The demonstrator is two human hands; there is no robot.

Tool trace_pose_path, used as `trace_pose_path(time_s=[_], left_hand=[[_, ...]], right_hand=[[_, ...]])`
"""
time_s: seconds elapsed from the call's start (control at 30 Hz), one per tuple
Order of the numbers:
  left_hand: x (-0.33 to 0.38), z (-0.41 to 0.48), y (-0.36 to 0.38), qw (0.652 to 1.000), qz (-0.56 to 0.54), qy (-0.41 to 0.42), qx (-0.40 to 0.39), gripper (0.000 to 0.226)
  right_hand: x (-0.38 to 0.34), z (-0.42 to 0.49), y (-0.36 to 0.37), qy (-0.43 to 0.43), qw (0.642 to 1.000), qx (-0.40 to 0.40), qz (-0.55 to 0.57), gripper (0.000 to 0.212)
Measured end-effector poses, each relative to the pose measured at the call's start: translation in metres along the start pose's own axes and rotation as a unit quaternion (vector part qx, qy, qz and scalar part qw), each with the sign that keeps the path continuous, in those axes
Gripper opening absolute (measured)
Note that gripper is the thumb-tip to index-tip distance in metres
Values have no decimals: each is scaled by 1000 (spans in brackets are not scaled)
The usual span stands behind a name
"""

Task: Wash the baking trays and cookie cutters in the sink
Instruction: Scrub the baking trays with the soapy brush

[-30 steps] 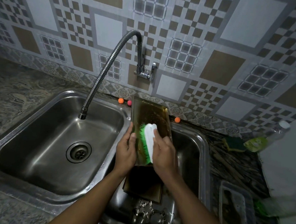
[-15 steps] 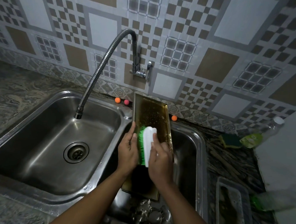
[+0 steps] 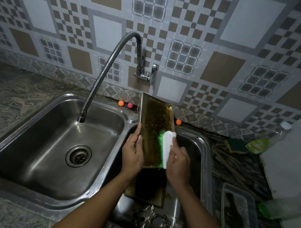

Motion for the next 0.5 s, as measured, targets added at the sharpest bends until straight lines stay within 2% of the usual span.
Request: trace_pose_path(time_s=[0.13, 0.23, 0.37, 0.5], left_hand=[[-7, 1, 5, 999, -4, -38, -10, 44], [-9, -1, 7, 998, 12, -52, -23, 44], [-7, -5, 3, 998, 16, -41, -49, 45], [0, -13, -1, 998, 9, -36, -56, 46]], right_hand=[[-40, -15, 16, -73, 996, -21, 36, 42], [-42, -9, 15, -103, 994, -19, 30, 43], [-31, 22, 11, -72, 997, -15, 20, 43], [-3, 52, -5, 4, 1000, -21, -16, 43]])
Point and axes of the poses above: each hand's wrist, its own z-axis towards the middle knuckle, its own y-axis out of the palm, x = y × z, the point moved 2 cm from there along z, towards the middle knuckle, and after that the axes turned 2 degrees about -x, right-handed, at the moved point
